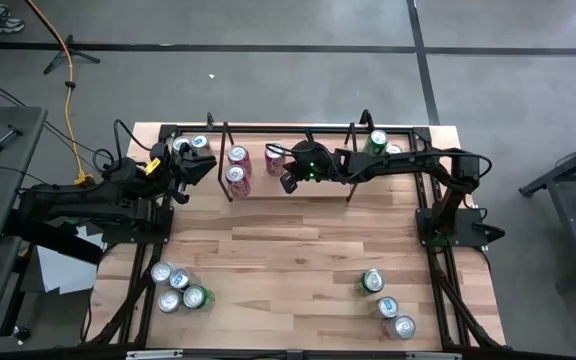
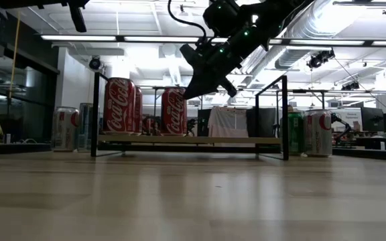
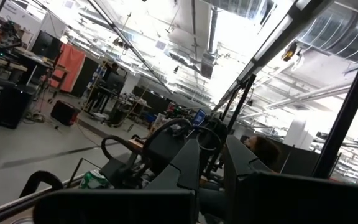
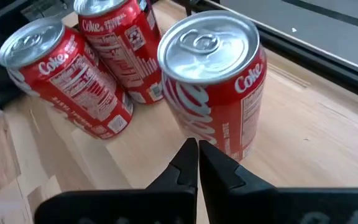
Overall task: Place canned beverage on shelf
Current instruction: Put the red soda can on the shelf aligned with the other red soda cans
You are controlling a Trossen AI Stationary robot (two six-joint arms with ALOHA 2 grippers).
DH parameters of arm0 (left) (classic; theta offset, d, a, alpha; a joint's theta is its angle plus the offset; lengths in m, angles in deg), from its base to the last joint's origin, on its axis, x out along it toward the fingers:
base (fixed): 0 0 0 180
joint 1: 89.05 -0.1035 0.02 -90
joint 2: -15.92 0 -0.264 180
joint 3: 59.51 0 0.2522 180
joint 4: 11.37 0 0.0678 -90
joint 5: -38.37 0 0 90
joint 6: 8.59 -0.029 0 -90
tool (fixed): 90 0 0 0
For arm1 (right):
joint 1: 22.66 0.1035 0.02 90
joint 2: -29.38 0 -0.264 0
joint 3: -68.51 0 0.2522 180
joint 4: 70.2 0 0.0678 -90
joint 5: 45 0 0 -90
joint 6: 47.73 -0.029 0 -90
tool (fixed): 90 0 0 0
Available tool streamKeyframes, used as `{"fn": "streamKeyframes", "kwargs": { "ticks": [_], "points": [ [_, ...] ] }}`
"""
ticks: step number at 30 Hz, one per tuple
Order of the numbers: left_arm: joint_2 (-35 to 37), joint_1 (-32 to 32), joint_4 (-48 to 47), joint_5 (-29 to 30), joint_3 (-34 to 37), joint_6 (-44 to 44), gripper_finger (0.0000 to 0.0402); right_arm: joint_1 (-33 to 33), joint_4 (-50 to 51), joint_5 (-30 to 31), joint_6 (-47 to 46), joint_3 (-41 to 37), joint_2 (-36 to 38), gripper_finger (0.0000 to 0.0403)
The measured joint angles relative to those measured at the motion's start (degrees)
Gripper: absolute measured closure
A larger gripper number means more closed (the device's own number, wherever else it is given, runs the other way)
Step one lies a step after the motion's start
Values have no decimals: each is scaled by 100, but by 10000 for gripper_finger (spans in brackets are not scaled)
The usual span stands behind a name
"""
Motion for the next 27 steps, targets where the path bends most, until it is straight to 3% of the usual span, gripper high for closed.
{"fn": "streamKeyframes", "kwargs": {
  "ticks": [21, 27],
  "points": [
    [0, 1, -1, 2, 0, 108, 401, -75, -934, 16, -16, 7, -4, 403],
    [0, 2, -1, 4, 0, 108, 401, -41, -95, -613, 487, 509, 62, 403]
  ]
}}
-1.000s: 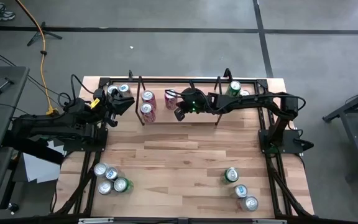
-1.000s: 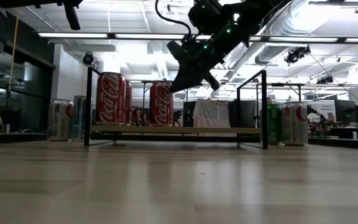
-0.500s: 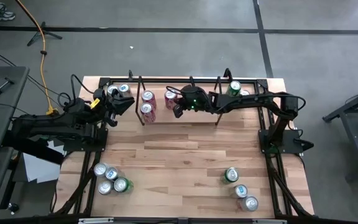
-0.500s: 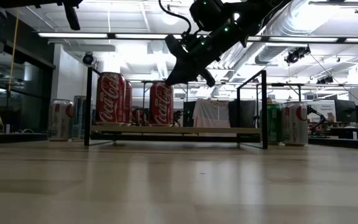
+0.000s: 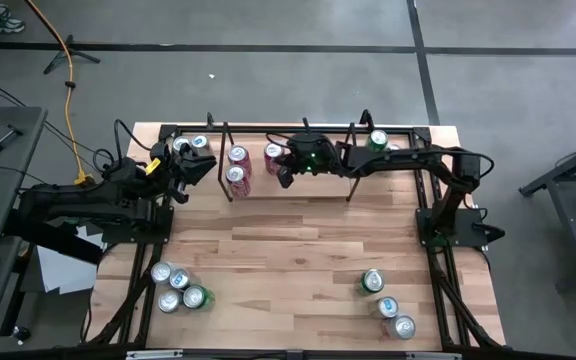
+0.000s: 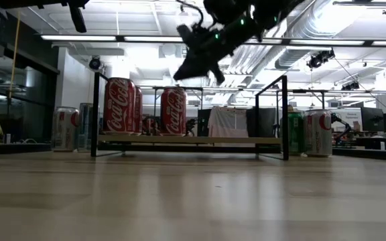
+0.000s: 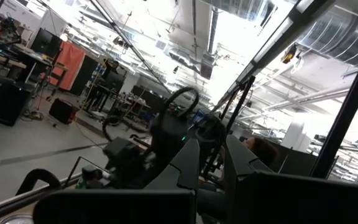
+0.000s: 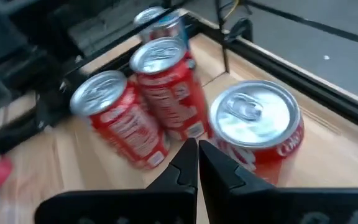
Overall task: Place canned beverage on shelf
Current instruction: Put the red soda can on the shelf aligned with the other red soda cans
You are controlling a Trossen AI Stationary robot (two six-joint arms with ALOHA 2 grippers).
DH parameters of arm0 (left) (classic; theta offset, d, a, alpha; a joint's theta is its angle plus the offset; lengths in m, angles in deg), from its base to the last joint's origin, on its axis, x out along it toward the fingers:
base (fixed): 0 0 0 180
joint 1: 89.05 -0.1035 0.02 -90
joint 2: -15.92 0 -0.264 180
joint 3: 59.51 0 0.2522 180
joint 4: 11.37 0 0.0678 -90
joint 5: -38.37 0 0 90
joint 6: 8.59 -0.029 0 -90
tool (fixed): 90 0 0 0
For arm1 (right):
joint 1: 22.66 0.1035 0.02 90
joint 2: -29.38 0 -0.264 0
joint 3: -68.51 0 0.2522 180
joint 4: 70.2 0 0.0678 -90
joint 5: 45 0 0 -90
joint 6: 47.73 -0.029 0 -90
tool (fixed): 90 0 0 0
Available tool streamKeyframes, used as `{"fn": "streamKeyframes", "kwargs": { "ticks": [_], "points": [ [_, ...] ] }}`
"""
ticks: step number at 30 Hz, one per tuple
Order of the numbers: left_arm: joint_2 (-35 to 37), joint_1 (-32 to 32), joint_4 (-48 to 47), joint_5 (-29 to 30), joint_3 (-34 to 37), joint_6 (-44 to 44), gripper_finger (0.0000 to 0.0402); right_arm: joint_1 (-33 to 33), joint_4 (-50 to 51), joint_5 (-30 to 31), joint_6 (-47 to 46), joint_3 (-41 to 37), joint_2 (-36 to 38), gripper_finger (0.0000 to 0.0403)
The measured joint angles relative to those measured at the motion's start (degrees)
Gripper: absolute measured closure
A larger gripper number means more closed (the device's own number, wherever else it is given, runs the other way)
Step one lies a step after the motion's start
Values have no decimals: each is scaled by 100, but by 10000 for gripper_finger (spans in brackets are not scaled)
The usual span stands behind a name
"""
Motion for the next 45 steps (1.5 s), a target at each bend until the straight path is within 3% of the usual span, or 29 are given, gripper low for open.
{"fn": "streamKeyframes", "kwargs": {
  "ticks": [8, 14, 21, 26, 32, 45],
  "points": [
    [4, -6, -39, 79, -2, -12, 401, 195, 2548, -51, 1273, 1001, 194, 403],
    [7, -4, -35, 103, -2, -103, 401, 194, 3144, -108, 1338, 441, 208, 403],
    [9, -4, -33, 103, -2, -103, 401, 162, 1839, -100, 783, -539, 286, 403],
    [12, -5, -33, 103, -2, -103, 401, -47, 779, 143, 269, -568, -27, 403],
    [11, -7, -31, 149, -2, -111, 401, -147, 932, 55, 247, -256, -423, 403],
    [11, -7, -30, 149, -2, -106, 401, -261, -8, 56, 208, -240, -542, 403]
  ]
}}
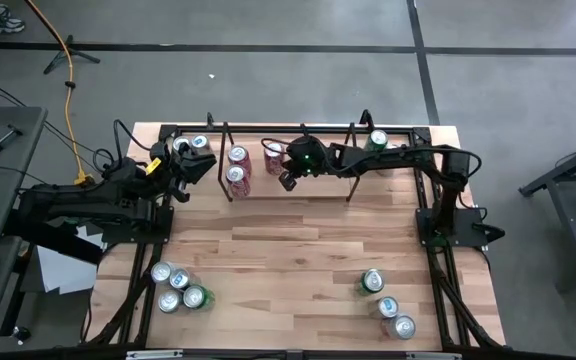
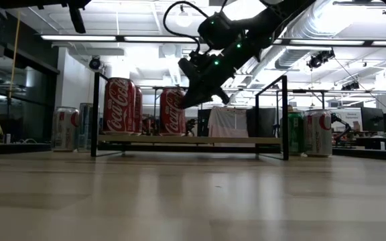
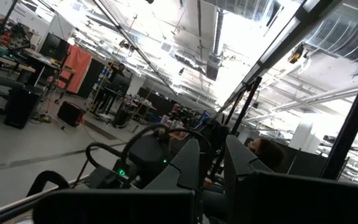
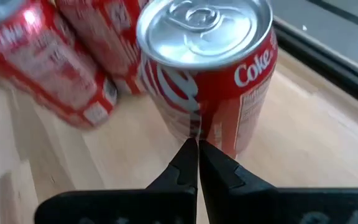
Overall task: Place canned beverage on shelf
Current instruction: Put the red soda can on the shelf aligned with the other red soda cans
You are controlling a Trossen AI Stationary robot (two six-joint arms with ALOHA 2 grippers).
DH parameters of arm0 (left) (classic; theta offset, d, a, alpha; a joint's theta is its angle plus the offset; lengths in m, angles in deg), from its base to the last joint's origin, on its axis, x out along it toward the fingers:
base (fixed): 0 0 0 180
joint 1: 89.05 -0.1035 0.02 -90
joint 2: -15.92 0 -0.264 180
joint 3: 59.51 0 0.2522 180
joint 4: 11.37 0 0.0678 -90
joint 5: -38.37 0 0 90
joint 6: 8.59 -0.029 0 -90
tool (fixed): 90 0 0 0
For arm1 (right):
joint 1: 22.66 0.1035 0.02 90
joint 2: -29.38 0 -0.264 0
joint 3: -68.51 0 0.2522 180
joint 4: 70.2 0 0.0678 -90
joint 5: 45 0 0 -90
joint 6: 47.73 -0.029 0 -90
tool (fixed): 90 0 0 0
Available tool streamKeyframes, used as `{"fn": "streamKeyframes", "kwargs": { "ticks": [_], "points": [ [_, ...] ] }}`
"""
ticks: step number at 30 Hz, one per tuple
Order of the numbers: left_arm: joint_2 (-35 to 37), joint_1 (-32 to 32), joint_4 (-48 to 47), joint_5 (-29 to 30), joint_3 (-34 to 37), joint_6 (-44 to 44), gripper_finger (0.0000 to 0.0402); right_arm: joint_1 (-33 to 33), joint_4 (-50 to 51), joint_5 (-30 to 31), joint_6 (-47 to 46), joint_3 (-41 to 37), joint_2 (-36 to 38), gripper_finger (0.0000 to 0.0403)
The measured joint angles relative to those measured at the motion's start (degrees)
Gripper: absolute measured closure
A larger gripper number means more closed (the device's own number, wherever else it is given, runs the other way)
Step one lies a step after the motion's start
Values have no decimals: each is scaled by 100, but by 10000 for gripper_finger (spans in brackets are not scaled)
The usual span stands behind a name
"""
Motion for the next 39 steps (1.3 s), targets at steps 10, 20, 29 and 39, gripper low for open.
{"fn": "streamKeyframes", "kwargs": {
  "ticks": [10, 20, 29, 39],
  "points": [
    [0, 0, -1, -1, 0, 10, 401, -112, -351, 102, -355, 1, -171, 403],
    [0, 0, -1, -1, 0, 10, 401, -61, 313, 44, -40, 1, 172, 403],
    [0, 0, -14, 3, 0, 4, 401, 184, 560, 218, 59, 1, 165, 403],
    [0, 0, -35, 102, 0, 7, 401, 34, -85, 666, 56, -1, -228, 403]
  ]
}}
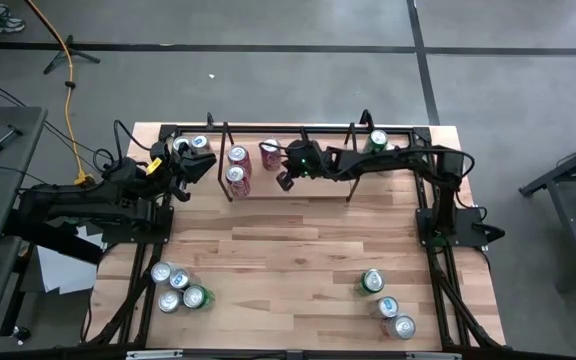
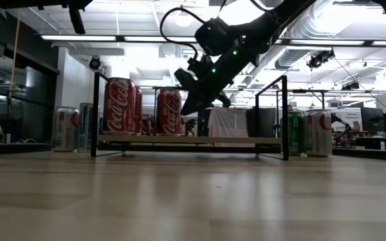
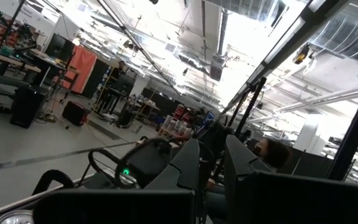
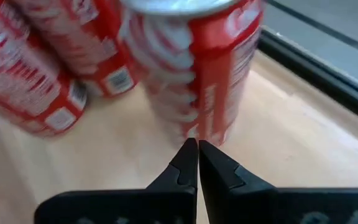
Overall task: Place canned beverage on shelf
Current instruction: Put the red soda can on the shelf aligned with the other red soda cans
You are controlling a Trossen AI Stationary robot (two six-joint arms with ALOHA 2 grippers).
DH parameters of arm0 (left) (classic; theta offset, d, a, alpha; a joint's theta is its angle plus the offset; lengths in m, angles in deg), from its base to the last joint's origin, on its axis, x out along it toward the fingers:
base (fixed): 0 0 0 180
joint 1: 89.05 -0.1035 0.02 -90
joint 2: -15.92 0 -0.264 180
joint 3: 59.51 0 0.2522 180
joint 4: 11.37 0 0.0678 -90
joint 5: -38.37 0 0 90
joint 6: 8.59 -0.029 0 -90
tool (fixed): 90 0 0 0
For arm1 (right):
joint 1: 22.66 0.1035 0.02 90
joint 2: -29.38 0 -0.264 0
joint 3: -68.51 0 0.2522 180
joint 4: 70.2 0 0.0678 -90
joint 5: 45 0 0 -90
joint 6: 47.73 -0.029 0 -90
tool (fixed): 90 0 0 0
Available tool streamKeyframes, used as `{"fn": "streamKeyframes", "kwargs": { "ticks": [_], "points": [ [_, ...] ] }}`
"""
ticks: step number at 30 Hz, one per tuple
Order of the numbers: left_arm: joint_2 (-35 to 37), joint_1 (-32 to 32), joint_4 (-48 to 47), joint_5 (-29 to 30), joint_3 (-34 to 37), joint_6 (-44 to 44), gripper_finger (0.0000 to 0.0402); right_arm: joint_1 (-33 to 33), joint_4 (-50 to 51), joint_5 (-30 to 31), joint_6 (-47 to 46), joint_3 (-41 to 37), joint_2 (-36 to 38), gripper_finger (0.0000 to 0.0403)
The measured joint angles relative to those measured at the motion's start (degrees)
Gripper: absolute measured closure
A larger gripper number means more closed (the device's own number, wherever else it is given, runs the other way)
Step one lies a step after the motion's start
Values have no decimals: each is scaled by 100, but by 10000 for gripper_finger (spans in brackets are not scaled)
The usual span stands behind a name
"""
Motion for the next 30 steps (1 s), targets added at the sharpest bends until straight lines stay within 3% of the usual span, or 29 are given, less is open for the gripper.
{"fn": "streamKeyframes", "kwargs": {
  "ticks": [13, 22, 30],
  "points": [
    [2, 0, 0, 51, 0, 3, 401, -152, -927, -59, -19, 105, -142, 403],
    [2, 4, 32, 52, 0, 49, 401, -145, -222, -235, 130, 1482, -854, 403],
    [0, 4, 26, 48, 0, 45, 401, -179, 1037, -362, 740, 1956, -756, 403]
  ]
}}
